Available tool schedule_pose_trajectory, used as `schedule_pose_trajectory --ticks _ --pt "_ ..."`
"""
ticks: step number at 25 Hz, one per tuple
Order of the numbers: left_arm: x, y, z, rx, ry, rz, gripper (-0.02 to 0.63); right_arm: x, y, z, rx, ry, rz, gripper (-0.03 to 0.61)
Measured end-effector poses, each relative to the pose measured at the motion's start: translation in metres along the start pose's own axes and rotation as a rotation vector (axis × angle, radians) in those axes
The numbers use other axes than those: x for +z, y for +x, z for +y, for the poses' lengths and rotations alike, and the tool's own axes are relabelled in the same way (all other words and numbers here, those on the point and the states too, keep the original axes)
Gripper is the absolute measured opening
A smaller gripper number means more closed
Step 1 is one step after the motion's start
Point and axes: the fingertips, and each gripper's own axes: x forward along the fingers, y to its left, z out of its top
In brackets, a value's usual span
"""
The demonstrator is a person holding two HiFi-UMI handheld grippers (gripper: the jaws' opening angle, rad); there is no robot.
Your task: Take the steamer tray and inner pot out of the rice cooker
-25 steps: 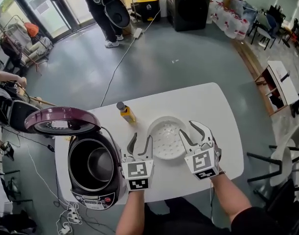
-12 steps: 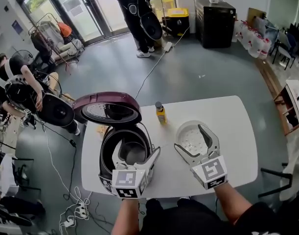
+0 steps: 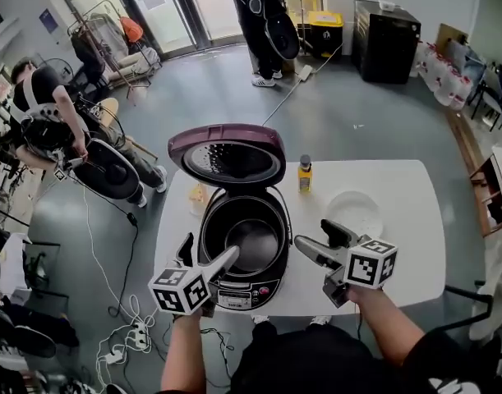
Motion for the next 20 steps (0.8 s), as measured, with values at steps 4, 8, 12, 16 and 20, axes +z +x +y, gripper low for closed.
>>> schedule_pose_trajectory --ticks 4,8,12,16,20 --pt "-0.007 -0.009 0.043 -0.083 -0.164 0.023 0.514 -0.016 0.016 0.006 0.079 0.28 0.035 0.423" --pt "-0.021 -0.003 0.066 -0.219 -0.385 0.053 0.502 -0.03 0.027 0.007 0.076 0.402 0.057 0.422" --pt "-0.034 0.003 0.081 -0.327 -0.55 0.096 0.495 -0.039 0.044 0.018 0.129 0.454 0.078 0.422" --pt "-0.044 0.012 0.085 -0.417 -0.679 0.131 0.472 -0.052 0.052 0.009 0.116 0.474 0.123 0.417" --pt "-0.048 0.023 0.075 -0.523 -0.778 0.167 0.472 -0.059 0.053 0.0 0.115 0.568 0.126 0.416"
